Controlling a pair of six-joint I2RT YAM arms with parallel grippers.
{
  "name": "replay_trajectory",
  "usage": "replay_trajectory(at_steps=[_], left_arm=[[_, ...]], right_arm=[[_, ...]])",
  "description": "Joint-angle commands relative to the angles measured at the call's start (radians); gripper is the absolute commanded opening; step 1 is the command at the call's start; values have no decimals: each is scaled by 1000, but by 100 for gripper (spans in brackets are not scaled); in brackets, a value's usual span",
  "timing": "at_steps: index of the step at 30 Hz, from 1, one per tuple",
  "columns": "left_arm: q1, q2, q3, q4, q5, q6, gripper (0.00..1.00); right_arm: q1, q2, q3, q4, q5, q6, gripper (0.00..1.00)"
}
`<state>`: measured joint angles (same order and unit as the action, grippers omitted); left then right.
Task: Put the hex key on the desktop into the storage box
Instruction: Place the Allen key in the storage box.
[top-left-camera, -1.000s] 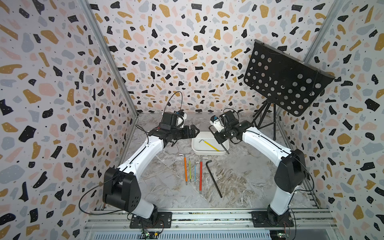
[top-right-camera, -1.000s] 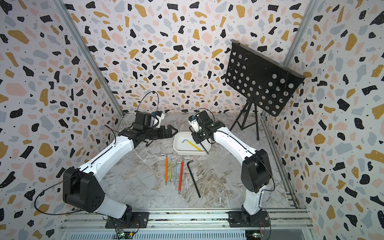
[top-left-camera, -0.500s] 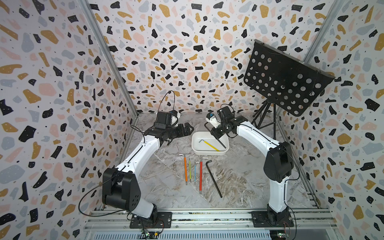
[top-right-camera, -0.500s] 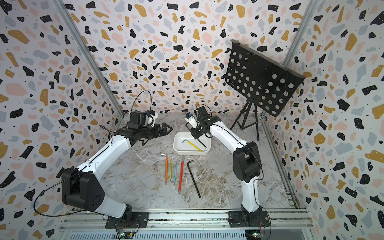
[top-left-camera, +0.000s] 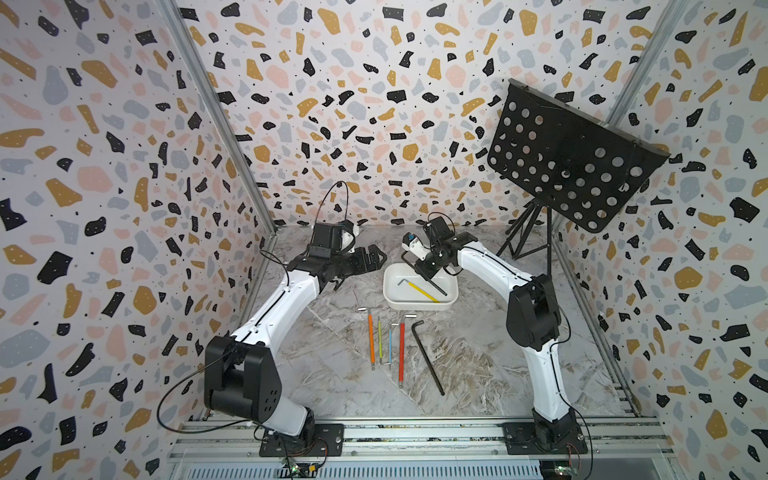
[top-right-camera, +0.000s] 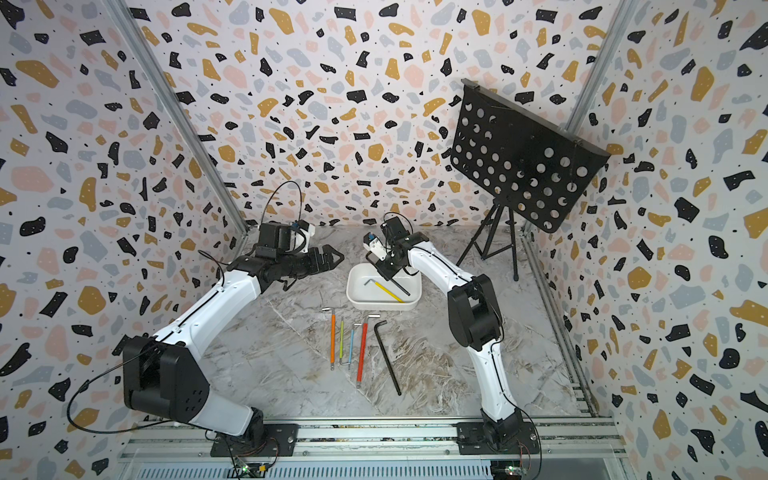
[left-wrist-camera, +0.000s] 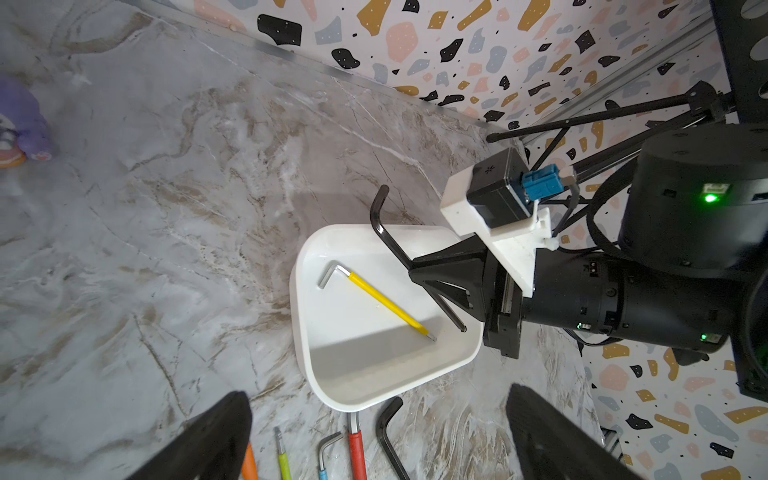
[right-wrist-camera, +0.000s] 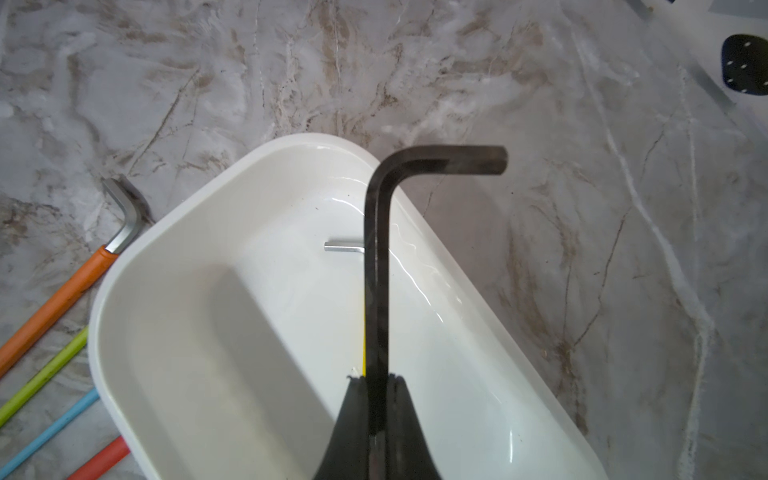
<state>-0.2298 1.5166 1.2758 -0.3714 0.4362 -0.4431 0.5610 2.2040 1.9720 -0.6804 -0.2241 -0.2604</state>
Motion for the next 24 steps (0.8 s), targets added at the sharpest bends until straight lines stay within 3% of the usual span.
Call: replay_trajectory(at_steps=[1,6,19,24], left_arm=[[9,7,-10,34,6,-11,100],[14,9,-11,34,15,-16,100],[14,13,-12,36,28,-24,100],[14,18,-10,38,41,-31,100]], right_arm=[[2,-31,16,-4,-57,-31,0],[7,-26,-28,7,-110,-22,0],[22,-22,-118,24,-113,3,0],[22,-24,-131,22,-125,17,11]])
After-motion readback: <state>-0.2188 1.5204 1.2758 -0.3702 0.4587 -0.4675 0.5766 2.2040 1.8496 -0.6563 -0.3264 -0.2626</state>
